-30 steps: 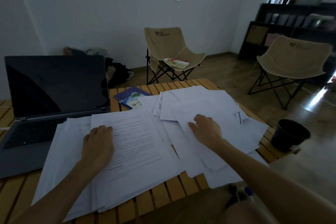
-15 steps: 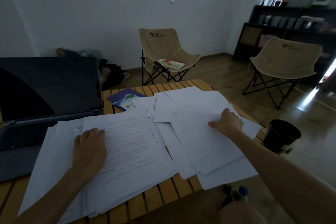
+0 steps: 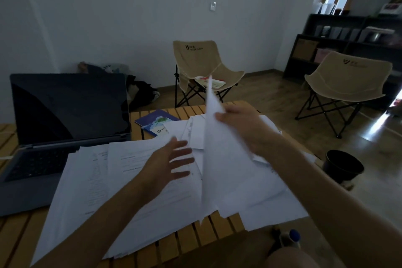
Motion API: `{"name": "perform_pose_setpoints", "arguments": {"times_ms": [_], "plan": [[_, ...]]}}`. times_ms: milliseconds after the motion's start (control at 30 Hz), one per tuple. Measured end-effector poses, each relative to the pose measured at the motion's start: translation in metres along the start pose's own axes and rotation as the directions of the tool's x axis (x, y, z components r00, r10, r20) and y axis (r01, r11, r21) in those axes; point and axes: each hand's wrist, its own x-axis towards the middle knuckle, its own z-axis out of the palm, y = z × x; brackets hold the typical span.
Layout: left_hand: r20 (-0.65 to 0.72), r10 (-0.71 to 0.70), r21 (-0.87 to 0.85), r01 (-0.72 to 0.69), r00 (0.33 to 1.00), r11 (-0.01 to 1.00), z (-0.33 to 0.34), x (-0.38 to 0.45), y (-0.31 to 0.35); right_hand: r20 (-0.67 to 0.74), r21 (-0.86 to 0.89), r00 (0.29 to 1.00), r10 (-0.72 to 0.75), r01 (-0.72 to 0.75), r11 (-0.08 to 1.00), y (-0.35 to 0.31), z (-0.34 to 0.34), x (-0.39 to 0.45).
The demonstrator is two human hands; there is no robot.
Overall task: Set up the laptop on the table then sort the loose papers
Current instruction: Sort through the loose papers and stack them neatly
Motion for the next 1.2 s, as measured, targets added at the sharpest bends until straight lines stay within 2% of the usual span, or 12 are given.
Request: {"name": "perform_pose_setpoints", "arguments": {"times_ms": [100, 267, 333, 433, 533, 600, 667, 767, 900, 1033, 1100, 1200], "plan": [[-0.057, -0.108, -0.300, 0.086, 0.993, 0.950, -0.020, -0.003, 0.005, 0.101, -0.083, 0.994, -0.027, 0.036, 0.996, 0.017, 0.081, -0.003], [-0.154, -0.256, -0.390, 0.179, 0.955, 0.903, -0.075, -0.013, -0.007, 0.244, 0.009, 0.952, 0.185, -0.193, 0.981, 0.072, 0.164, -0.002], [-0.202, -0.264, -0.286, 0.201, 0.943, 0.937, -0.087, -0.016, -0.007, 0.306, -0.068, 0.933, 0.193, -0.180, 0.981, 0.080, 0.170, -0.008], [-0.316, -0.160, 0.045, 0.183, 0.935, 0.982, -0.091, -0.016, -0.009, 0.381, -0.107, 0.916, 0.127, -0.093, 0.990, 0.085, 0.159, -0.008], [-0.363, -0.087, 0.224, 0.177, 0.928, 0.958, -0.086, -0.017, -0.010, 0.225, -0.197, 0.974, 0.017, 0.028, 0.980, 0.086, 0.134, 0.003], [-0.407, -0.024, 0.264, 0.143, 0.913, 0.954, -0.082, -0.018, -0.007, 0.001, -0.202, 0.999, 0.032, -0.032, 0.979, 0.096, 0.112, 0.016], [-0.459, 0.039, 0.254, 0.089, 0.888, 0.963, -0.086, -0.016, -0.007, -0.136, -0.264, 0.987, 0.091, -0.124, 0.956, 0.112, 0.092, 0.025], [-0.503, 0.168, 0.231, -0.056, 0.847, 0.971, -0.091, -0.016, 0.000, -0.138, -0.162, 0.967, 0.214, -0.235, 0.958, 0.130, 0.082, 0.028], [-0.564, 0.219, 0.131, -0.176, 0.796, 0.976, -0.095, -0.013, 0.009, -0.017, 0.032, 0.970, 0.243, -0.243, 0.970, 0.125, 0.085, 0.031], [-0.664, 0.261, 0.083, -0.277, 0.701, 0.957, -0.110, -0.010, 0.016, -0.216, 0.145, 0.947, 0.239, -0.211, 0.967, 0.127, 0.072, 0.046], [-0.679, 0.232, 0.035, -0.285, 0.697, 0.958, -0.120, -0.011, 0.016, -0.268, 0.212, 0.919, 0.290, -0.237, 0.948, 0.132, 0.060, 0.052], [-0.671, 0.157, -0.043, -0.249, 0.725, 0.968, -0.128, -0.012, 0.011, -0.190, 0.348, 0.910, 0.368, -0.288, 0.892, 0.137, 0.050, 0.054]]}}
